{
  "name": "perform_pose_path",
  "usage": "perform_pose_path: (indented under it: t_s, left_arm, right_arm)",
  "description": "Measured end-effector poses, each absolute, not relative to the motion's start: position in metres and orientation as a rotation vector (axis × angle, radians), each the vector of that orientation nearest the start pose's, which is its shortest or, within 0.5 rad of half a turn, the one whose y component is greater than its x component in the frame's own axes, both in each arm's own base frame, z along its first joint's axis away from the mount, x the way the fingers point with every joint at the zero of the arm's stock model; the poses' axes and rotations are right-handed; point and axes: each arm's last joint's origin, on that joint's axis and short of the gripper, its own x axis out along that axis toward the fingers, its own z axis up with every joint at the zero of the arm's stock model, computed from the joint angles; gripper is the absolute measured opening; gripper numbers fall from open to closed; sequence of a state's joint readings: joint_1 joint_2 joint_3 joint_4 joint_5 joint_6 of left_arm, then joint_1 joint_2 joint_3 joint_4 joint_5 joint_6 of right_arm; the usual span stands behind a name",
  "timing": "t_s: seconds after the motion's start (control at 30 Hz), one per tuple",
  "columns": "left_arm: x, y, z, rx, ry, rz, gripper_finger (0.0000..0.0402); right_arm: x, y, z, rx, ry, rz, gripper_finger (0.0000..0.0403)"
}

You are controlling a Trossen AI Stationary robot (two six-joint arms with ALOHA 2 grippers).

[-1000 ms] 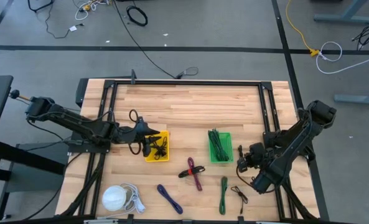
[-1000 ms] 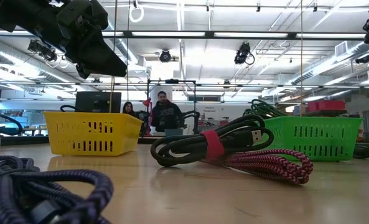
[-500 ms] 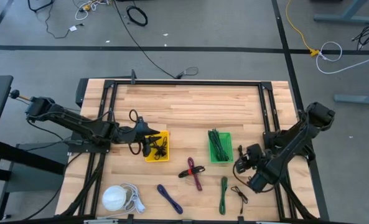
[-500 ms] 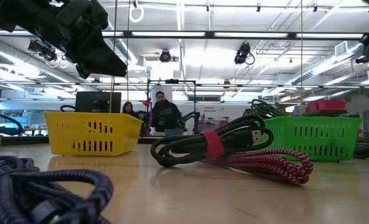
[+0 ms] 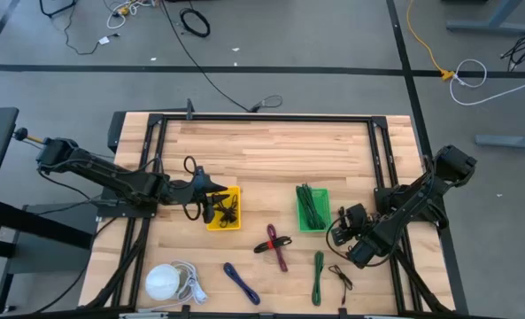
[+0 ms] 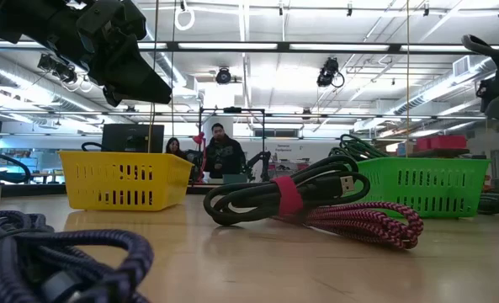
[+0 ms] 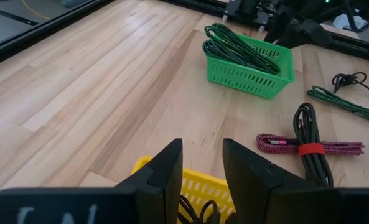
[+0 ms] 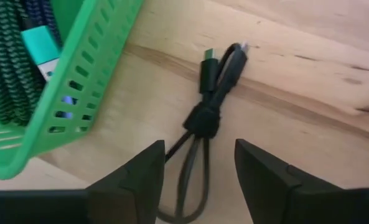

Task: Pick & Place USB Port
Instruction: Put the black charger cable into the yellow bin

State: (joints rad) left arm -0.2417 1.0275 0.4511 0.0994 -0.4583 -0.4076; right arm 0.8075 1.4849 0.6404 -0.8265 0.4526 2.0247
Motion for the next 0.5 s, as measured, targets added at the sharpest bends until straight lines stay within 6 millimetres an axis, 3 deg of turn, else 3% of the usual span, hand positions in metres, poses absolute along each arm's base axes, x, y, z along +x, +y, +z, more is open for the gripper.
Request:
perform_pose_path:
  t_s: [0.2, 0.3, 0.43, 0.5]
  left_arm:
    - [0.202, -0.0366, 0.2033, -0.235, 0.397, 0.299, 0.0119]
    - [0.202, -0.0366, 0.2032, -0.235, 0.397, 0.299, 0.0119]
    - [0.202, -0.0366, 0.2032, -0.235, 0.397, 0.299, 0.0119]
    - [0.202, -0.0366, 0.2032, -0.235, 0.397, 0.299, 0.0119]
  right_arm:
    - [0.1461, 0.1303, 0.1256, 0.747, 0.952, -0.974, 0.0165]
    - [0.1454, 0.1286, 0.124, 0.752, 0.976, -0.986, 0.0119]
    - [0.1452, 0.1272, 0.1237, 0.743, 0.976, -0.992, 0.0026]
    - [0.1452, 0.1261, 0.124, 0.728, 0.981, -0.994, 0.0014]
